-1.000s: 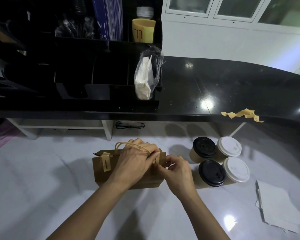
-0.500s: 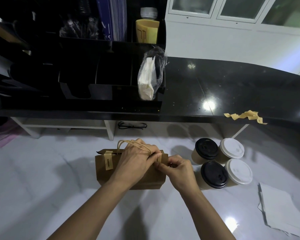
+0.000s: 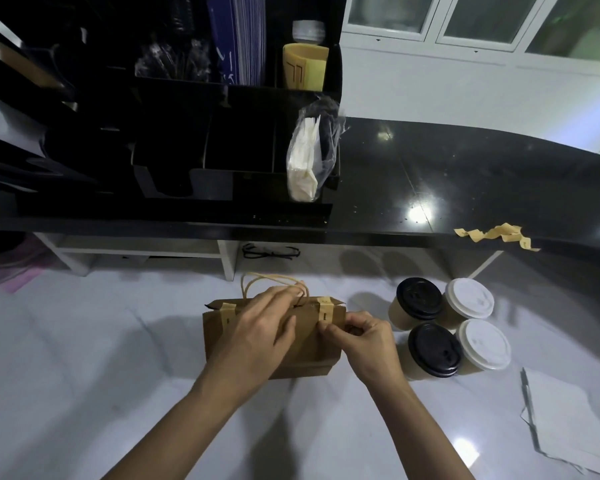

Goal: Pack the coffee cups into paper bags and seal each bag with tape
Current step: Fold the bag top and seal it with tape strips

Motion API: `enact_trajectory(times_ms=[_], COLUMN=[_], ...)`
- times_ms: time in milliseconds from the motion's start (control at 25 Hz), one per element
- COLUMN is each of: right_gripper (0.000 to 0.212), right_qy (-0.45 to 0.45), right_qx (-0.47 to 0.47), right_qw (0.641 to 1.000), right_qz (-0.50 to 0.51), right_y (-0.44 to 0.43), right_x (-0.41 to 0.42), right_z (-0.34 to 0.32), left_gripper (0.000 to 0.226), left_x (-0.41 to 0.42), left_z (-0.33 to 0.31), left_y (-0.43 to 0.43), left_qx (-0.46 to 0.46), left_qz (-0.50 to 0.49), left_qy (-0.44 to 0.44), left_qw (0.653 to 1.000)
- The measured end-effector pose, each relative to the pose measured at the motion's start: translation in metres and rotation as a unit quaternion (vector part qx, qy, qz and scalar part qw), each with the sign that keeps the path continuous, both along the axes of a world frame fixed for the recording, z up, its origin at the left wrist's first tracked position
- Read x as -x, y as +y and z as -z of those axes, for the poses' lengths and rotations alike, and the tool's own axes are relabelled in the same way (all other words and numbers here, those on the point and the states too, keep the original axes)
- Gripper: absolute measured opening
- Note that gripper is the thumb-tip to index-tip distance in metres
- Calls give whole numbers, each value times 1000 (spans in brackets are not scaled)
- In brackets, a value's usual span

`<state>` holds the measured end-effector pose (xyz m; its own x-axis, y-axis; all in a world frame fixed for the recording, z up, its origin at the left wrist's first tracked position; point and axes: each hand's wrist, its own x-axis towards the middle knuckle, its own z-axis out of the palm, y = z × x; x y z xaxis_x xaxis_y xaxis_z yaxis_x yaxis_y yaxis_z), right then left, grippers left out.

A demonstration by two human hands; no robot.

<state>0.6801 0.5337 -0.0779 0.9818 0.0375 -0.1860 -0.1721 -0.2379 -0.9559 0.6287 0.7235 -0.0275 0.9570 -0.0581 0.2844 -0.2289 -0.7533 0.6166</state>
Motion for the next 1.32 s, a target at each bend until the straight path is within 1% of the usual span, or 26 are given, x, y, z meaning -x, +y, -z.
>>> enact_trajectory(times_ms=[80,160,240,280,320,400,480,520,600,680,800,840,880,920,960,1000,1040,1200,1240,1320], right_gripper=[11,12,14,15,15,14,13,13,11,12,36,39,37,31,25,25,32,52,51,41], right_qy=[-1,4,9,9,7,7,8,8,1,-29,-86,-107,-123,-133,-131,-122,-113,-95,-99,-123], right_qx=[3,6,2,-1,-3,-5,-5,-4,4,33,62,76,98,130,160,181,183,109,114,151], right_qw=[1000,1000,1000,1000,1000,1000,1000,1000,1000,999,994,991,987,982,976,970,968,971,966,953], right_qz=[9,17,21,22,25,27,29,30,28,27,38,24,-3,-38,-75,-107,-126,-192,-209,-230], right_y=[2,3,4,4,5,5,5,5,6,7,2,0,-2,-3,-4,-4,-7,-29,-33,-35], right_x=[1,2,3,4,4,5,6,7,8,11,13,12,9,5,-1,-6,-11,-30,-32,-37], right_z=[1,1,-1,-2,-2,-2,-2,-3,-6,-10,-18,-22,-25,-27,-28,-30,-30,-32,-33,-34], left_gripper=[38,26,17,16,20,31,32,30,24,26,29,29,29,29,29,29,30,31,31,33], left_x=[18,32,38,37,35,29,25,23,20,18,17,16,16,15,15,15,15,17,17,16], left_z=[0,1,4,7,10,18,24,26,28,28,31,33,33,34,33,33,33,31,31,32], left_y=[13,24,37,44,51,63,72,76,82,84,83,83,83,83,83,84,84,85,86,87], left_qx=[4,-1,-8,-15,-18,-5,6,-2,-33,-43,-34,-35,-37,-35,-31,-29,-28,-29,-26,-17], left_qz=[-7,-29,-70,-89,-103,-109,-103,-95,-69,-54,-54,-54,-53,-54,-57,-58,-58,-57,-57,-57], left_qy=[-75,-149,-181,-176,-154,-71,2,15,11,12,17,18,20,21,21,21,19,22,25,33], left_qw=[997,988,981,980,983,991,995,995,997,998,998,998,998,998,998,998,998,998,998,998])
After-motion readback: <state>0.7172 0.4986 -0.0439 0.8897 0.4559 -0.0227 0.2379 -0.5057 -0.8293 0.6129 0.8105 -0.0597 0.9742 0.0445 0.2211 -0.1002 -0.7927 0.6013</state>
